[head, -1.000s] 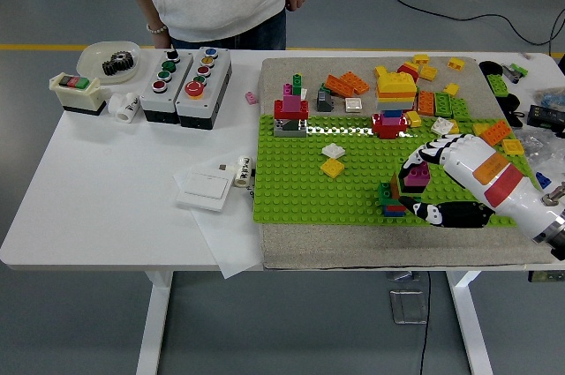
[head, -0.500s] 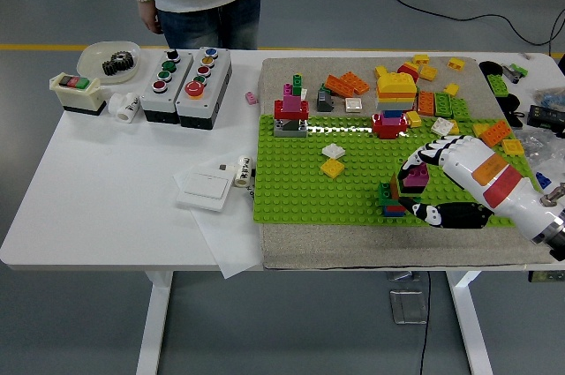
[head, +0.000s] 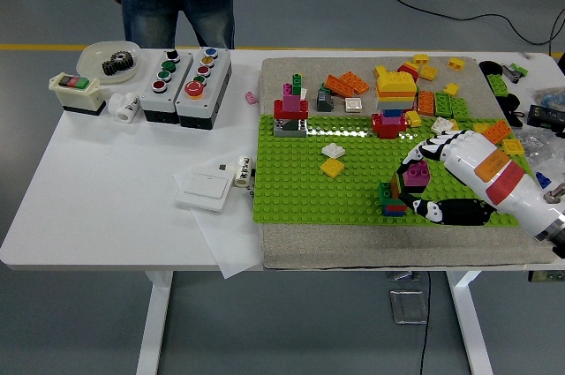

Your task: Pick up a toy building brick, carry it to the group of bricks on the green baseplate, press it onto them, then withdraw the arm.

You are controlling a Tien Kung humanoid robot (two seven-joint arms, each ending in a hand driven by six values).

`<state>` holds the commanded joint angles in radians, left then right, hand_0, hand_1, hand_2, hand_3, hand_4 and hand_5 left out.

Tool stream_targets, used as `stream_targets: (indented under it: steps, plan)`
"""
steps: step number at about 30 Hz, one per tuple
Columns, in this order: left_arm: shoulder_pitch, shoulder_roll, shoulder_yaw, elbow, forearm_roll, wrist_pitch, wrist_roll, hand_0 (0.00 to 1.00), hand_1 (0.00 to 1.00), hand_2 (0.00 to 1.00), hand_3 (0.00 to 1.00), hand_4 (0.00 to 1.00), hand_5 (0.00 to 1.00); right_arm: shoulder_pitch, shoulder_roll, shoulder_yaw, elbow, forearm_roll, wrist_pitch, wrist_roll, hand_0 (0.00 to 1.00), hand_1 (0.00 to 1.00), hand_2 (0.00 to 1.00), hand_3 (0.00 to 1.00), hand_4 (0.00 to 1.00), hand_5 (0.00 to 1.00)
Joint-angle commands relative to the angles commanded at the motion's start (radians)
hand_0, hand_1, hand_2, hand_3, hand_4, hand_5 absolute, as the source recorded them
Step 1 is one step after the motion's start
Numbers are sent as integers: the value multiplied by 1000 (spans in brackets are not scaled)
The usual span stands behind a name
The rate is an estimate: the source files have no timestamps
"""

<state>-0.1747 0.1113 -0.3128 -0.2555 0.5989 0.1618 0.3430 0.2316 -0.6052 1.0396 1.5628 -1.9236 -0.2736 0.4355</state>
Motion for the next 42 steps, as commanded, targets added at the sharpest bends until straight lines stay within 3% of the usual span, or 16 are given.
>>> stream_targets:
  steps: [7, 10, 11, 16, 17, 34, 35, 40, 42]
  plan:
    - [0, -1, 5, 1, -9, 4, -4, 495, 564, 646, 600, 643, 707, 10, 3, 22, -1, 43, -16, 2, 559, 535, 578, 542, 732, 375]
    - [0, -2, 6, 1, -8, 4, -4, 495, 564, 646, 600, 643, 707, 24, 10, 33, -12, 161, -34, -6, 559, 535, 578, 542, 732, 375]
    - [0, -2, 6, 1, -9, 4, -5, 495, 564, 646, 600, 643, 707, 36, 13, 37, -20, 195, -36, -15, 729, 700, 769, 725, 841, 446]
    - [1, -3, 7, 2, -12, 6, -6, 495, 564, 646, 600, 643, 707, 74, 24, 59, -40, 403, -37, -29, 729, 700, 769, 725, 841, 446]
    - [1, -3, 7, 2, -13, 6, -7, 495, 563, 647, 601, 644, 706, 78, 25, 62, -42, 442, -37, -29, 826, 779, 830, 842, 962, 625]
    - [4, -2, 10, 7, -19, 7, -9, 492, 560, 645, 600, 644, 706, 153, 55, 160, -161, 1157, -5, -74, 901, 827, 868, 890, 998, 717]
    - [4, -2, 10, 7, -19, 7, -9, 493, 558, 644, 599, 644, 705, 154, 55, 162, -164, 1196, -4, -75, 925, 845, 880, 913, 998, 793]
    - [7, -3, 12, 7, -23, 8, -10, 493, 558, 644, 599, 644, 705, 153, 59, 176, -195, 1404, 19, -91, 925, 845, 880, 913, 998, 793]
    - [8, -4, 12, 8, -23, 8, -10, 493, 557, 643, 599, 645, 704, 152, 60, 176, -202, 1437, 26, -96, 933, 850, 881, 905, 998, 839]
